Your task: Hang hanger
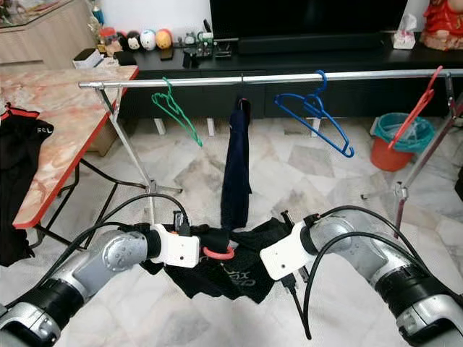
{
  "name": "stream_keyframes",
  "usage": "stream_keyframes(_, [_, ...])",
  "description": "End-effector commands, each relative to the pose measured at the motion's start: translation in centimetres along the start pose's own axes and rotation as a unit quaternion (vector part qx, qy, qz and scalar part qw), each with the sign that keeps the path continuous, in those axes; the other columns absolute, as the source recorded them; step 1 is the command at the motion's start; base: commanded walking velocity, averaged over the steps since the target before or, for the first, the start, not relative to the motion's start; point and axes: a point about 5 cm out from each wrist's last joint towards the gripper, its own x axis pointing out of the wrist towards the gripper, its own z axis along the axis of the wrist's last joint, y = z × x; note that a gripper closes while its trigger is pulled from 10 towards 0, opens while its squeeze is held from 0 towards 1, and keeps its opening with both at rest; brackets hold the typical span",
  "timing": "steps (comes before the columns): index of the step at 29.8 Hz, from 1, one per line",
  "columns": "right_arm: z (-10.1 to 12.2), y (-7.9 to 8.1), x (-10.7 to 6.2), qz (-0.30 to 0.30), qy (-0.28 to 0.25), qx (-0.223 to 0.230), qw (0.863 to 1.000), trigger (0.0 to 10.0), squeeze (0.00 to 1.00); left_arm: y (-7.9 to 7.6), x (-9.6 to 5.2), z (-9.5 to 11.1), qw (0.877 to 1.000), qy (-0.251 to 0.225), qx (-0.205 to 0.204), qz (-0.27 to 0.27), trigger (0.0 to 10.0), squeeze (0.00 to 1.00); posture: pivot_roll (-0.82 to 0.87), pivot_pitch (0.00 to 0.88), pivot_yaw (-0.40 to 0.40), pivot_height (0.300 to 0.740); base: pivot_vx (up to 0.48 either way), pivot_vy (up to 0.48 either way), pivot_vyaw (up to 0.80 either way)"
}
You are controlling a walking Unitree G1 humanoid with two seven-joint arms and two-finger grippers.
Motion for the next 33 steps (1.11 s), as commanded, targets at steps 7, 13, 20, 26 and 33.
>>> stream_keyframes(7, [-1.8, 3.9, 0.7, 0.074, 0.058, 0.042, 0.995, 0.0, 0.0, 4.2, -3.7, -4.2, 0.979, 0.095, -0.102, 0.15, 10.0, 0.0, -0.08, 0.024, 0.066, 0.74, 0.0, 0.0, 0.0])
stream_keyframes(13, [-1.7, 4.1, 0.9, 0.064, 0.068, 0.044, 0.995, 10.0, 0.32, 4.5, -3.7, -4.0, 0.978, 0.089, -0.106, 0.158, 10.0, 0.0, -0.08, 0.025, 0.067, 0.74, 0.0, 0.0, 0.0])
stream_keyframes(20, [-2.0, 4.2, 0.9, 0.058, 0.081, 0.046, 0.994, 10.0, 0.0, 5.0, -3.7, -4.0, 0.975, 0.088, -0.112, 0.172, 10.0, 0.0, -0.08, 0.025, 0.066, 0.74, 0.0, 0.0, 0.0])
stream_keyframes(26, [-2.4, 4.7, 1.0, 0.056, 0.091, 0.053, 0.993, 10.0, 0.0, 5.1, -3.9, -3.9, 0.975, 0.078, -0.115, 0.173, 10.0, 0.0, -0.08, 0.025, 0.066, 0.74, 0.0, 0.0, 0.0])
stream_keyframes(33, [-2.8, 3.2, 1.2, -0.028, 0.096, 0.049, 0.994, 10.0, 0.0, 4.2, -4.1, -2.6, 0.988, 0.016, -0.095, 0.12, 10.0, 0.0, -0.08, 0.029, 0.067, 0.74, 0.0, 0.0, 0.0])
